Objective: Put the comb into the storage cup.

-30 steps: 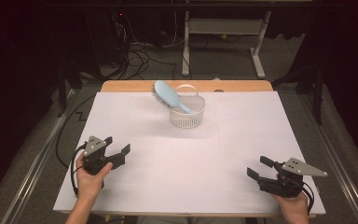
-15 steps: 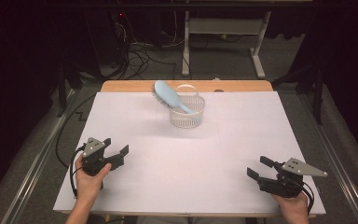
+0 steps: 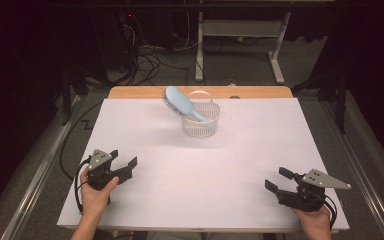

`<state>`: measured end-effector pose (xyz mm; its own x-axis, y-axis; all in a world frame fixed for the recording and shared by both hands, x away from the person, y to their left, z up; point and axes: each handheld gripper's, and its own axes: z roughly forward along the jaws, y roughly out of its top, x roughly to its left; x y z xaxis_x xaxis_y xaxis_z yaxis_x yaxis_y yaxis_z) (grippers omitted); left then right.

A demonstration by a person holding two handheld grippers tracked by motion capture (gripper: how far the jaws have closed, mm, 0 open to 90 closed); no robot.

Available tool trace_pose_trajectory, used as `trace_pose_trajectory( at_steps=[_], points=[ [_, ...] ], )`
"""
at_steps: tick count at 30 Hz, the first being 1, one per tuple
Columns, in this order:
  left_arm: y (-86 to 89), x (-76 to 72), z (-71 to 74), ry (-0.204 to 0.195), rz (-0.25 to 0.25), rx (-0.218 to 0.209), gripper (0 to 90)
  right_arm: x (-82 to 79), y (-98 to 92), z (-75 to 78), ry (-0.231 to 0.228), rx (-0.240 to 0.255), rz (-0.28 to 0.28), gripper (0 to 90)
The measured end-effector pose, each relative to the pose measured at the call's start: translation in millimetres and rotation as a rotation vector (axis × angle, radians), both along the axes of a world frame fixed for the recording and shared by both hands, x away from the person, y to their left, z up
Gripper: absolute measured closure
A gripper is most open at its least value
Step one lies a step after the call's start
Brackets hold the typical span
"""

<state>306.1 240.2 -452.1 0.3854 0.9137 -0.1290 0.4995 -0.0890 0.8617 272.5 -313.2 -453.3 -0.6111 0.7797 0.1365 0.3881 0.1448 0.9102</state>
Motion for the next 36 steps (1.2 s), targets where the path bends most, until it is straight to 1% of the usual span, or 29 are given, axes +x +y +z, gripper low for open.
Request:
trace_pose_trajectory(
  at_steps=[26, 36],
  points=[
    [1.0, -5.6, -10.3, 0.01, 0.01, -0.018, 23.7, -0.2, -0.9, 0.1, 0.003, 0.005, -0.002, 26.2],
    [-0.7, -8.4, -13.0, 0.007, 0.009, -0.011, 23.6, -0.3, -0.8, 0.2, 0.003, 0.005, -0.001, 26.2]
  ],
)
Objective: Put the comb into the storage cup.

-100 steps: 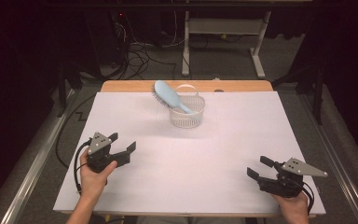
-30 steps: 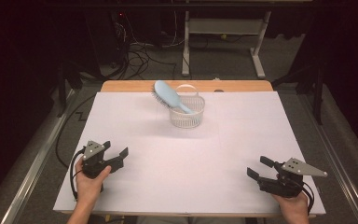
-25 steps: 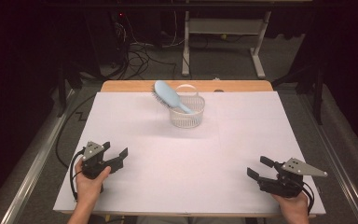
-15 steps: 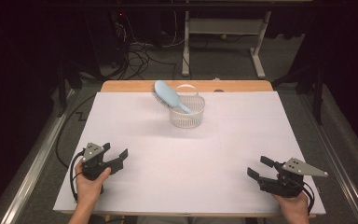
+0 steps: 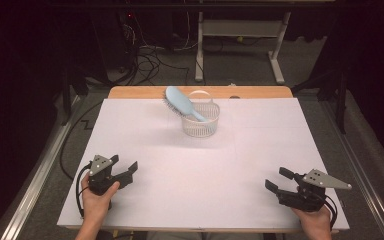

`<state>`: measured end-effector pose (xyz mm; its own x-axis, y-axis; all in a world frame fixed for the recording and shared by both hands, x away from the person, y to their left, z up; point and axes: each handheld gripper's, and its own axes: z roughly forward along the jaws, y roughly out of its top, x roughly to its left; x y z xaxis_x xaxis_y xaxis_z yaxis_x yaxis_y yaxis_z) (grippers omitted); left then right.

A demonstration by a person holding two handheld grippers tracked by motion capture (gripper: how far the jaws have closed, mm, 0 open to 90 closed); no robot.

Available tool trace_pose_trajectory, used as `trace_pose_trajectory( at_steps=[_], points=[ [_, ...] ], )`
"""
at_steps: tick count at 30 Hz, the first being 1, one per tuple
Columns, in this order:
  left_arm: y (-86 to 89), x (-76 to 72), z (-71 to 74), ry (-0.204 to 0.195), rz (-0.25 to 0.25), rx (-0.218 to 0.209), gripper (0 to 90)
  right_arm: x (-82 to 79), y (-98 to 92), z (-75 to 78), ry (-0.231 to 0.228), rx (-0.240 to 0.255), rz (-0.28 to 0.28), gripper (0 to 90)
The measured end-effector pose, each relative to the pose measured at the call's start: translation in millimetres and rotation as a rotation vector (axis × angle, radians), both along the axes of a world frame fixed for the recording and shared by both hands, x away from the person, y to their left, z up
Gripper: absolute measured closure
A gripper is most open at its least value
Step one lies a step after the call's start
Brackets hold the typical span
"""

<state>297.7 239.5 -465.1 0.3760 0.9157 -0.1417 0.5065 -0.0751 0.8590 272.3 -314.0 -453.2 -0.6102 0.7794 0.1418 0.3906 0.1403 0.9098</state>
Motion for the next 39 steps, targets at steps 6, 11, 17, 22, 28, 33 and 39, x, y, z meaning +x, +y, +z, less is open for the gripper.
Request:
trace_pose_trajectory(
  at_steps=[6, 11, 17, 22, 28, 33, 39],
  points=[
    [-1.3, -1.6, -1.3, -0.002, 0.0, 0.004, 23.7, 0.3, 0.2, -0.4, 0.002, -0.001, 0.004, 26.0],
    [-2.5, -2.3, -3.4, -0.001, -0.001, 0.007, 23.7, 0.5, 0.3, -0.5, 0.004, 0.0, 0.007, 26.0],
    [-3.0, -3.1, -5.1, 0.002, -0.002, 0.009, 23.6, 0.5, 0.5, -0.5, 0.004, 0.0, 0.008, 26.0],
    [-4.5, -3.9, -6.9, 0.005, -0.003, 0.018, 23.7, 0.4, 0.5, -0.4, 0.005, 0.0, 0.008, 26.0],
    [-5.1, -4.8, -7.9, 0.005, -0.005, 0.019, 23.7, 0.5, 0.7, -0.5, 0.005, -0.001, 0.01, 26.0],
    [-5.4, -5.1, -9.1, 0.007, -0.005, 0.018, 23.7, 0.3, 0.7, -0.5, 0.005, -0.002, 0.011, 26.0],
    [-6.2, -5.9, -10.3, 0.012, -0.007, 0.026, 23.7, 0.3, 0.9, -0.5, 0.006, -0.003, 0.012, 26.0]
  ],
)
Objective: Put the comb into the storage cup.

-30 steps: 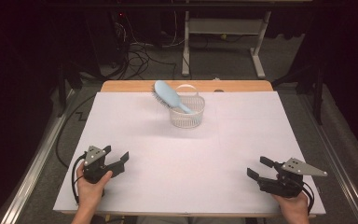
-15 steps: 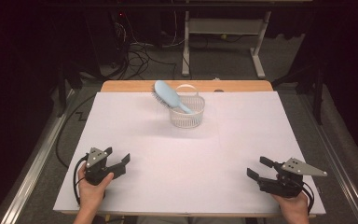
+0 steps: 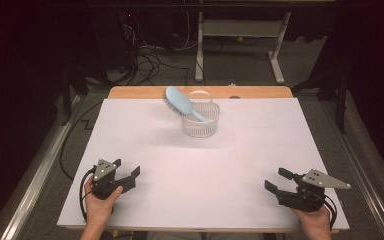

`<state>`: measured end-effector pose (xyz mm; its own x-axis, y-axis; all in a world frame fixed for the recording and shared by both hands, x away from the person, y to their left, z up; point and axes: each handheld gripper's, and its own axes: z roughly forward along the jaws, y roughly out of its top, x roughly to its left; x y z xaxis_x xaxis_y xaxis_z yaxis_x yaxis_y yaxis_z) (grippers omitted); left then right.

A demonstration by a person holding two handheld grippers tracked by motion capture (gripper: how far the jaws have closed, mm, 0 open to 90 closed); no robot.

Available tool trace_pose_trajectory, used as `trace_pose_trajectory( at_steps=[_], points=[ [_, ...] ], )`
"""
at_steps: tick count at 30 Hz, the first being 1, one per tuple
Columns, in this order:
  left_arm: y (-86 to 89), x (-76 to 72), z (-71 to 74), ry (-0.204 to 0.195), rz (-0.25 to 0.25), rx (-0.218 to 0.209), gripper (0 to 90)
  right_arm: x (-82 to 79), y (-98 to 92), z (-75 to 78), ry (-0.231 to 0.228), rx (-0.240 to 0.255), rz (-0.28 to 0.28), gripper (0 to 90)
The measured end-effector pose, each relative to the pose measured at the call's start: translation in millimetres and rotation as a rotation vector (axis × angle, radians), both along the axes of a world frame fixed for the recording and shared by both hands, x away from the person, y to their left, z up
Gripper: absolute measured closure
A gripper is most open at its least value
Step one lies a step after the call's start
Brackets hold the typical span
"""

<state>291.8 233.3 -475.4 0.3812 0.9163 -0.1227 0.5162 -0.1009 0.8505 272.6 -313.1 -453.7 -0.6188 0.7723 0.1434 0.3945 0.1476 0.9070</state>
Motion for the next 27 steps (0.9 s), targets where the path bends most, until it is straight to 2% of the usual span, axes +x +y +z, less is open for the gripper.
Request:
trace_pose_trajectory(
  at_steps=[21, 27],
  points=[
    [-2.6, -1.6, 0.2, -0.006, -0.011, 0.024, 23.7, 0.2, 0.7, -0.4, 0.004, -0.003, 0.003, 25.8],
    [-1.4, -0.4, 1.6, -0.01, -0.004, 0.017, 23.7, 1.2, -0.5, -1.2, 0.008, 0.002, -0.001, 25.8]
  ],
)
